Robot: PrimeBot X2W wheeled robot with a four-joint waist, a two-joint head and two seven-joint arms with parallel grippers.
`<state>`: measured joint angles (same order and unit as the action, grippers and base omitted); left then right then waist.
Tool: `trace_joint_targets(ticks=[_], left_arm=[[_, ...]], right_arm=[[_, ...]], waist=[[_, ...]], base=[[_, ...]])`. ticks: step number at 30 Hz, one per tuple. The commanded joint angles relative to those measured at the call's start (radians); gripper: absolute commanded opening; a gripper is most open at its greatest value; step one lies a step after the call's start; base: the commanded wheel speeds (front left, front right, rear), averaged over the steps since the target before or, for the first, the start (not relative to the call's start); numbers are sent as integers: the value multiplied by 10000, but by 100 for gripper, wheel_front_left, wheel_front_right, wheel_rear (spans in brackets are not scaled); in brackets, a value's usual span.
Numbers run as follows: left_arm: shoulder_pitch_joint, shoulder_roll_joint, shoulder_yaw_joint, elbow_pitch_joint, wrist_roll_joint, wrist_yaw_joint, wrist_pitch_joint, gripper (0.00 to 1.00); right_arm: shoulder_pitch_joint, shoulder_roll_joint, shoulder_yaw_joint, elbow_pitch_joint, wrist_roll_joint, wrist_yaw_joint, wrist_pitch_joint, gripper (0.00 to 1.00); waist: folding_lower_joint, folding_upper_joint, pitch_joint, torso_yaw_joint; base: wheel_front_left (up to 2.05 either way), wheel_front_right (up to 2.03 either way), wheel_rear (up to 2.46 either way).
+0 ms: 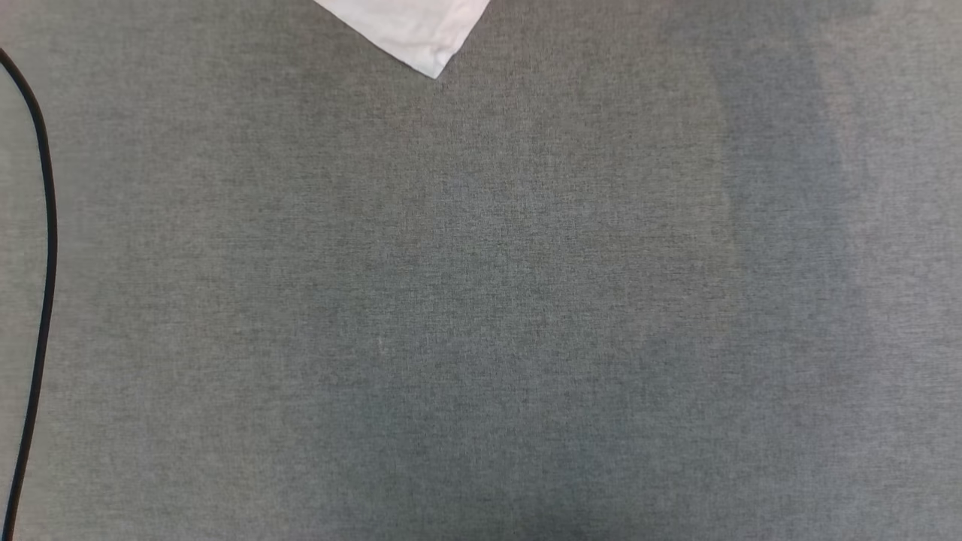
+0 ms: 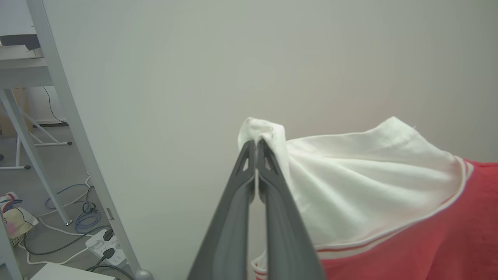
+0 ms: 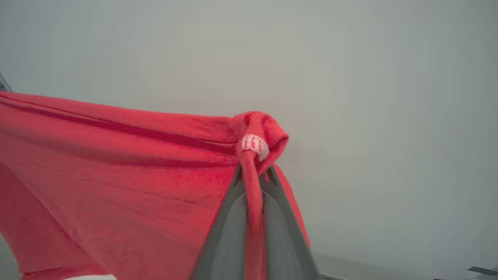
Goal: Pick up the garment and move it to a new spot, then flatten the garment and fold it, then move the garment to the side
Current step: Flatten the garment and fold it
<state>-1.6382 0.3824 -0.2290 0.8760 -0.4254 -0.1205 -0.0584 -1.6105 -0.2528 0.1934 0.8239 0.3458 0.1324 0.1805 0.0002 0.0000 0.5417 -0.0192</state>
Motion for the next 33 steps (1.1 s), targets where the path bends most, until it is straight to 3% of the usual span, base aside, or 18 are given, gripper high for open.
trace_joint_targets(ticks=[1,9,16,23,30,33], left_arm=[[-64,38,71,159,-166,18,-123,0],[620,-235,256,886,-802,-50,-726,0],[2463,-704,71,829,-1784,-96,-1281,0],[5974,-521,-604,-514,-2950,-99,-1775,0],[9231,-248,-646,-2126,-3518,-88,-1959,0],[11508,-73,-491,-3577,-3605,428,-1980,0]], right_arm=[[-149,28,96,216,33,-17,-109,0],[-18,6,883,1005,437,-17,-548,0],[1484,-417,1759,965,1167,-17,-1003,0],[4426,-756,2379,365,2175,-17,-1720,0],[7209,-1296,2522,-655,2865,-17,-2133,0],[9097,-1594,2200,-1636,3104,-17,-2267,0]], waist=[[-2,0,455,-47],[-2,0,790,133],[-2,0,443,475],[-2,0,-746,547],[-2,0,-1900,612],[-2,0,-2736,614]], base=[[0,0,0],[0,0,0],[0,0,0],[0,0,0],[0,0,0],[0,0,0]])
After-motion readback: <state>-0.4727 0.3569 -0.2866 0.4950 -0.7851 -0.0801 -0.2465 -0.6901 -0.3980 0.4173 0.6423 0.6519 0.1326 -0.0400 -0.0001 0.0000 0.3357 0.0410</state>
